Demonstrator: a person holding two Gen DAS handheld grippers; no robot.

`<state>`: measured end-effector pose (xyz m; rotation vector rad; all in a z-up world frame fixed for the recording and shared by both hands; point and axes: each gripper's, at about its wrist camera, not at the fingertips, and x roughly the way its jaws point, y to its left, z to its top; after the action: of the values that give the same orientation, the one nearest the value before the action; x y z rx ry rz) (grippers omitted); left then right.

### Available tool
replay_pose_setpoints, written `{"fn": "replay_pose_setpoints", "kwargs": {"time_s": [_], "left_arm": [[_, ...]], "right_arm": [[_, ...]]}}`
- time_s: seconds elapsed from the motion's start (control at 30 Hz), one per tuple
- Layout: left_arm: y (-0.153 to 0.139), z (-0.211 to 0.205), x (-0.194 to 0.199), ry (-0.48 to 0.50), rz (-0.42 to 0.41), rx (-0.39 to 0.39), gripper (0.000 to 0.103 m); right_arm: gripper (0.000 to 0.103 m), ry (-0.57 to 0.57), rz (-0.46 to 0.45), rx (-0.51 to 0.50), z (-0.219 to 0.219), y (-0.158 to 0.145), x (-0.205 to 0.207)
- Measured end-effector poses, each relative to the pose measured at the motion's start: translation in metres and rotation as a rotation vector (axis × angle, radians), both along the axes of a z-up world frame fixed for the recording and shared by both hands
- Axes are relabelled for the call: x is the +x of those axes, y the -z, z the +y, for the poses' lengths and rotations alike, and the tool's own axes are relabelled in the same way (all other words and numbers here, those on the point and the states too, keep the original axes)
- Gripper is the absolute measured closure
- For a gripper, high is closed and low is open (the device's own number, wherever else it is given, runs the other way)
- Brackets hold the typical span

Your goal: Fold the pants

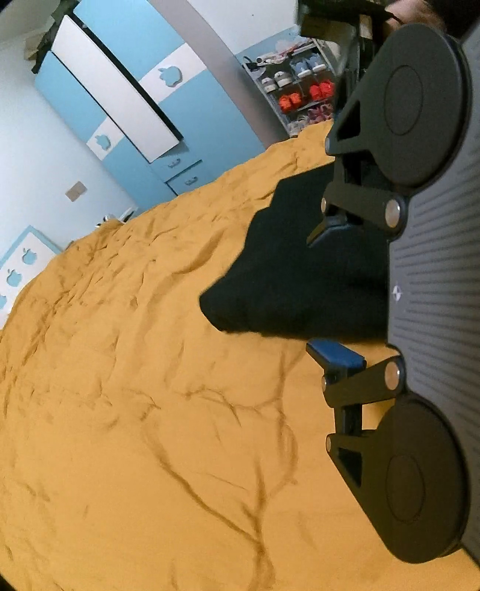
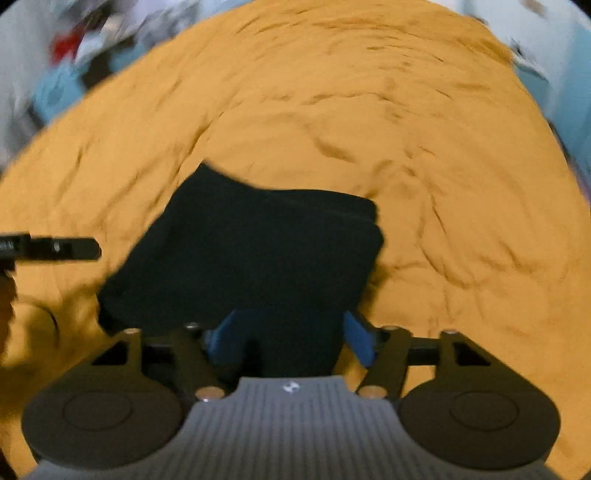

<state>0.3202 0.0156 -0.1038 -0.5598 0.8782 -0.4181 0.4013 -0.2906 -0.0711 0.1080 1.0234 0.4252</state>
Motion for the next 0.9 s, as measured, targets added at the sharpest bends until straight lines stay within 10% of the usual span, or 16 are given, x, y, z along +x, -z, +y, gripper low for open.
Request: {"fn": "replay_pose_setpoints", "kwargs": {"time_s": [0.3,0.9], "left_arm": [[0.023,-0.028,0.044,0.147,0.117,0.086,0.03],[0.053,-0.046,0.063,0.174,0.175,0.052,0.024]], "right_arm": [[0.036,0.118,0.14,0.222,-0.026,0.05,0.031],[0.03,0.025,0.15,0.296,-0.004,0.083,0.052]]}}
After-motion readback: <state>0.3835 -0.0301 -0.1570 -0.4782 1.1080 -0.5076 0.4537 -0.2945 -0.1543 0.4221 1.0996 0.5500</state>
